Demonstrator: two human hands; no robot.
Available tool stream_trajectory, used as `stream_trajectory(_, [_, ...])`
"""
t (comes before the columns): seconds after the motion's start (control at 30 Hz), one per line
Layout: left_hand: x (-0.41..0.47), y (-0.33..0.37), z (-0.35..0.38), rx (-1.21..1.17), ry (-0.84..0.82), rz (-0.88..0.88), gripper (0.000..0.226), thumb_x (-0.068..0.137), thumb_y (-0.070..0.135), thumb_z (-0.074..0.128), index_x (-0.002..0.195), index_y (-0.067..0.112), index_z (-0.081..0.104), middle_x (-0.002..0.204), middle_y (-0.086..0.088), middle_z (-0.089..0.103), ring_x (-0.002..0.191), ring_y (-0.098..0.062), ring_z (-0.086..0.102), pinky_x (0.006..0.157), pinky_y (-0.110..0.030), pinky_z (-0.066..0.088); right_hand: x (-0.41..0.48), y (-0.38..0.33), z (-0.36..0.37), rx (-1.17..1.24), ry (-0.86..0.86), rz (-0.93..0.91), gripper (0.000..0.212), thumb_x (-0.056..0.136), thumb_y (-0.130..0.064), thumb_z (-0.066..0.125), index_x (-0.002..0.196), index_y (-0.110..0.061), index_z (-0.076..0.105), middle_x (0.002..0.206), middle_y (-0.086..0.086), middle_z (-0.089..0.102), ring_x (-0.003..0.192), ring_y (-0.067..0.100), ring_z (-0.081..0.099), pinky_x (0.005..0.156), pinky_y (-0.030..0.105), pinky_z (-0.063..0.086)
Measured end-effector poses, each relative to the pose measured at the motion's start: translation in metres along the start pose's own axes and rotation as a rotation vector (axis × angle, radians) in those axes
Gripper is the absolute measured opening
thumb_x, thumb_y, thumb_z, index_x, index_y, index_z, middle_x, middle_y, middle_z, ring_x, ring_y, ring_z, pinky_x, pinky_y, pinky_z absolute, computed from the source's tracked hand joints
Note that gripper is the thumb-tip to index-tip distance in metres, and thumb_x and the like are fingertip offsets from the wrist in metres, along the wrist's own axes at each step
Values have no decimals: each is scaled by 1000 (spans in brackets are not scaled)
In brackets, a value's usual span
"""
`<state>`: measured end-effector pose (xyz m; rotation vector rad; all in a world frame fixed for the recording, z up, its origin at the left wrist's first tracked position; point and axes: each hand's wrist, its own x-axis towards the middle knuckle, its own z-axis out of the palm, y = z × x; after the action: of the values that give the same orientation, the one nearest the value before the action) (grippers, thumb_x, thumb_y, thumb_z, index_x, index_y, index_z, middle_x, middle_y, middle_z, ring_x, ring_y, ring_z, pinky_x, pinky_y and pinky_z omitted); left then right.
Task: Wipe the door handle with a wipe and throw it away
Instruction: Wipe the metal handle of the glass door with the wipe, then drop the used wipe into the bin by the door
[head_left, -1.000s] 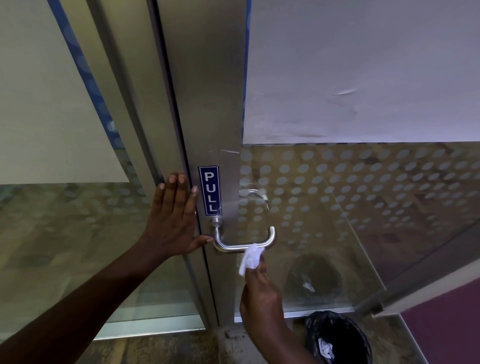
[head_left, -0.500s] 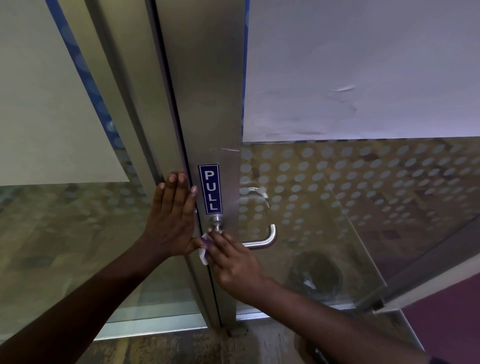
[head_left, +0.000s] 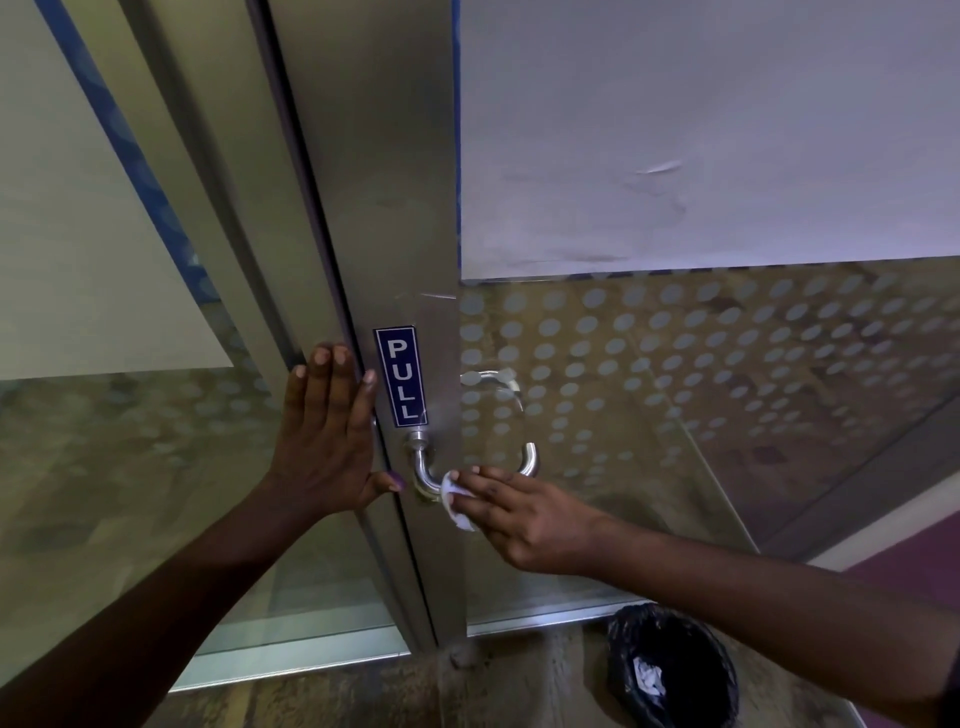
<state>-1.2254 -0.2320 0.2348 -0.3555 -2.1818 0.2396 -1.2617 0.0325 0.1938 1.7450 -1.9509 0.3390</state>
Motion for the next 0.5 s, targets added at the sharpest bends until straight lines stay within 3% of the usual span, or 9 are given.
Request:
stream_trajectory(0.23, [-6, 22, 4, -52, -35, 34, 96, 88, 77, 6, 153, 6, 9, 161, -23, -9, 147, -46, -5, 119, -57, -2, -37, 10, -19, -112, 21, 219, 27, 91, -6, 57, 115, 6, 63, 123, 19, 63, 121, 32, 55, 100, 41, 47])
stream_trajectory(0.3, [-10, 41, 8, -93, -66, 61, 97, 88, 77, 7, 153, 5, 12, 161, -24, -7, 147, -46, -3, 120, -56, -2, -49, 8, -27, -223, 16, 274, 22, 92, -6, 52, 101, 3, 70, 116, 19, 67, 110, 33, 62, 86, 39, 55])
stream_trajectory(0.4, [-16, 78, 13, -168, -105, 131, 96, 88, 78, 13, 148, 3, 20, 160, -25, -4, 147, -46, 0, 120, -56, 1, -64, 2, -40, -256, -22, 489, 38, 93, -4, 36, 90, -4, 73, 107, 15, 71, 96, 28, 68, 58, 31, 58])
stream_trajectory(0.5, [-17, 118, 19, -210, -119, 204, 92, 88, 73, 31, 146, 2, 22, 160, -27, -2, 147, -46, 2, 120, -55, 2, -83, -9, -47, -102, -42, 785, 42, 64, -1, 43, 90, -13, 74, 101, 8, 73, 82, 25, 68, 52, 28, 56])
